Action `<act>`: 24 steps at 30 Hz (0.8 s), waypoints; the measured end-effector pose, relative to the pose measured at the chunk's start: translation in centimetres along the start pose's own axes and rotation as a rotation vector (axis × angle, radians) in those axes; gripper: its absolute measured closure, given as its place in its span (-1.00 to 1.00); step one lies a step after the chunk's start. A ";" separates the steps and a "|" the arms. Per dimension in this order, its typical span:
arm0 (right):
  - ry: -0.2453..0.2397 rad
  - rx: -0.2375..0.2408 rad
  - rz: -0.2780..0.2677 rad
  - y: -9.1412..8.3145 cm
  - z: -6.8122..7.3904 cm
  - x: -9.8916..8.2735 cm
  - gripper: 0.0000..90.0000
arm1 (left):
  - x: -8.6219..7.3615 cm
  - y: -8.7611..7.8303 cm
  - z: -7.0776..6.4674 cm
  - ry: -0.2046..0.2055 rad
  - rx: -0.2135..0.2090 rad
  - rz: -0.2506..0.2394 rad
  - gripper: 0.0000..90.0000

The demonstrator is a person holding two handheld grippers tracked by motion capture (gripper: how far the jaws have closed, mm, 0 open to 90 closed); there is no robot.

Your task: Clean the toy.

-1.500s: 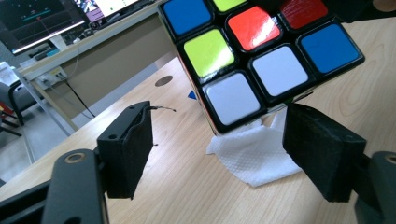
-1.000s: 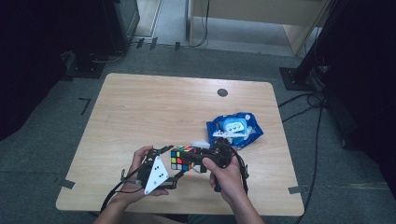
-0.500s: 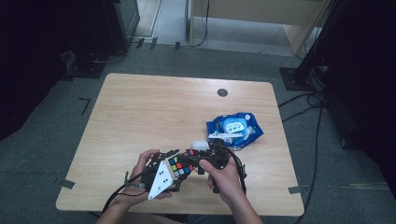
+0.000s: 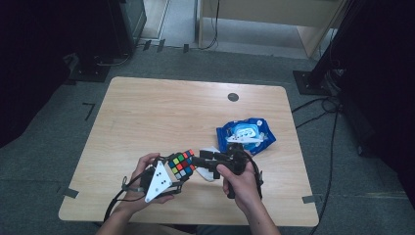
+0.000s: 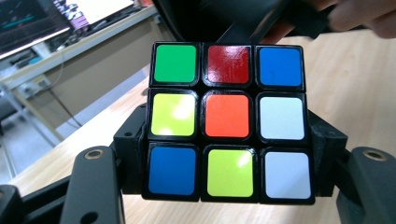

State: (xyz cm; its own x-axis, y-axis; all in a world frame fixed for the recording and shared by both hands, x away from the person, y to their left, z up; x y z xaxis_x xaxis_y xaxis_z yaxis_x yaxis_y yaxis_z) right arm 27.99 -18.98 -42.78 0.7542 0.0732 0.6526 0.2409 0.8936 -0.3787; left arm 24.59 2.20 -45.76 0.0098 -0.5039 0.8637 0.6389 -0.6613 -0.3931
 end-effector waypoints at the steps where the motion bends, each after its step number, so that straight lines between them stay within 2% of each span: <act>1: -0.026 -0.023 -0.019 -0.3 -0.1 0.1 -0.16 | -0.1 -0.1 0.3 -0.009 0.009 0.001 -0.25; 4: -0.111 -0.111 -0.036 -0.2 -0.6 0.0 -0.10 | -0.3 -0.4 1.1 -0.028 0.024 0.001 -0.25; 6: -0.166 -0.145 -0.036 0.3 -1.2 -0.3 0.01 | -0.4 -0.5 1.2 -0.036 0.030 -0.001 -0.25; 8: -0.195 -0.189 -0.029 1.0 -2.2 -0.7 0.01 | -0.4 -0.4 1.3 -0.037 0.027 0.001 -0.25; 12: -0.256 -0.369 0.017 2.3 -4.7 -1.8 0.01 | -0.4 -0.3 1.0 -0.032 0.019 0.006 -0.25; 14: -0.277 -0.429 0.054 2.9 -5.7 -2.4 -0.02 | -0.4 -0.2 1.0 -0.032 0.015 0.010 -0.26; 16: -0.321 -0.496 0.096 3.6 -6.5 -2.9 -0.03 | -0.4 -0.1 1.0 -0.033 0.012 0.012 -0.25; 20: -0.370 -0.571 0.164 4.7 -7.5 -3.8 -0.02 | -0.5 0.0 0.9 -0.035 0.009 0.015 -0.25; 24: -0.351 -0.595 0.215 5.2 -8.5 -4.5 0.13 | -0.4 -0.1 0.9 -0.037 0.006 0.013 -0.25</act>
State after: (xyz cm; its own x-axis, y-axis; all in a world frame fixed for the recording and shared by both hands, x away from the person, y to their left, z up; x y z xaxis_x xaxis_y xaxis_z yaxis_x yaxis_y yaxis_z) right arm 31.05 -18.37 -53.23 0.6056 0.4479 0.6578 0.4764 0.4580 -0.7505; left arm 25.22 3.00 -45.82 0.0465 -0.4915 0.8696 0.6434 -0.6511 -0.4025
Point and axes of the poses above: each handheld gripper's, and its own axes: y roughly forward along the jaws, x roughly out of its top, z roughly to its left, the point moved 3 cm from there along y, roughly forward along the jaws, and after that the axes turned 8 degrees about z, right-handed, at the moved point
